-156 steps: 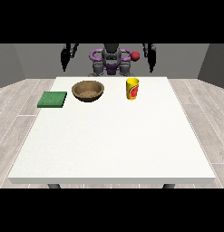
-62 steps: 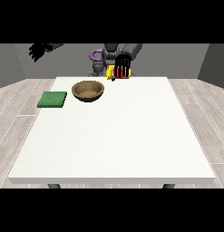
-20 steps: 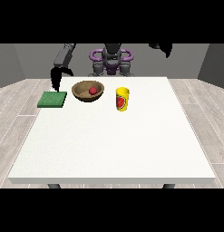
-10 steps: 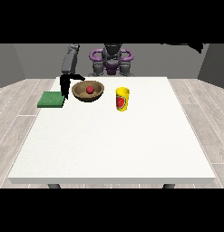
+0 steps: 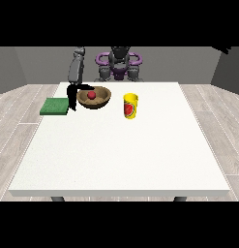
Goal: Pick the cup and pour the ball into the bowl, then pick the bowl and place it on the pad
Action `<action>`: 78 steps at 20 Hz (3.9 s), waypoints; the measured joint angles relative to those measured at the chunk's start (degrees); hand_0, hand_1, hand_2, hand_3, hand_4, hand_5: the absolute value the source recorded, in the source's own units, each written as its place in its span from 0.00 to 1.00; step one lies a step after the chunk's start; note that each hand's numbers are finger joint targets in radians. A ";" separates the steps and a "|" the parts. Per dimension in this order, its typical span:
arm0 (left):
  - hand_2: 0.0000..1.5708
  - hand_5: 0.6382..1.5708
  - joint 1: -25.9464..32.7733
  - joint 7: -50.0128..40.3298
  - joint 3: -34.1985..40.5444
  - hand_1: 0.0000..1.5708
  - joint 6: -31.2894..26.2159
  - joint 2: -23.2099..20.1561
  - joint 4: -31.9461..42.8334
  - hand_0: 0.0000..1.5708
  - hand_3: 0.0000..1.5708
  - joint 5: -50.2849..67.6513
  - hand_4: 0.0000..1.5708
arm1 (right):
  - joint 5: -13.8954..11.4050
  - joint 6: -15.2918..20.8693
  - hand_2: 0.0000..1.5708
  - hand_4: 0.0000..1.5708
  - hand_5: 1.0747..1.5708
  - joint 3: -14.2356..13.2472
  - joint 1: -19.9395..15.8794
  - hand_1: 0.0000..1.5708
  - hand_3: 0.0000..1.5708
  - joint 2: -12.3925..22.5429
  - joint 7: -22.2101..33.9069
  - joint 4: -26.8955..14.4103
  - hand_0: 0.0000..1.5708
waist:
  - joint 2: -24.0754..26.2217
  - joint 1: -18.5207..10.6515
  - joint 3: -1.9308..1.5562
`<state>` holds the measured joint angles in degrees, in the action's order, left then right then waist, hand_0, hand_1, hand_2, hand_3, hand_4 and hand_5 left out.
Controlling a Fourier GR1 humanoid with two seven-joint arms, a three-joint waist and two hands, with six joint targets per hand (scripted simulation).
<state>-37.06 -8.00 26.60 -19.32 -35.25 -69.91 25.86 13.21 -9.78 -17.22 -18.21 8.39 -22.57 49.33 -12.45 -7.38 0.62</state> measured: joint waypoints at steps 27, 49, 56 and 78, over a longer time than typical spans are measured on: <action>0.00 1.00 3.19 2.48 5.73 0.00 -4.46 -7.57 10.47 0.00 0.00 2.56 0.46 | -2.29 13.36 1.00 0.65 0.94 2.52 -2.67 1.00 1.00 4.22 21.81 4.50 1.00 | 4.23 3.43 -0.33; 0.00 0.99 3.84 11.56 7.94 0.00 -4.60 -11.19 8.37 0.00 0.00 2.85 0.43 | -0.39 1.04 1.00 0.61 1.00 -7.71 -14.65 1.00 0.05 28.00 16.34 -10.15 1.00 | -10.17 3.36 -0.72; 0.00 0.98 5.34 10.24 10.65 0.00 -3.58 -12.29 2.90 0.00 0.00 6.14 0.44 | -0.57 -2.56 1.00 0.63 1.00 -10.58 -16.24 1.00 0.00 33.76 8.47 -18.76 1.00 | -15.05 2.96 -0.77; 0.00 0.97 10.70 5.63 9.96 0.00 -3.35 -12.42 2.61 0.00 0.00 8.79 0.42 | -2.93 -3.70 0.63 0.00 0.98 -8.18 -17.84 0.66 0.44 33.52 13.04 -28.10 0.66 | -6.28 4.11 -0.64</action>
<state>-26.35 -2.37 36.56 -22.67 -47.67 -67.30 34.65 10.28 -13.48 -25.40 -36.05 41.90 -9.53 21.24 -18.73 -3.26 -0.03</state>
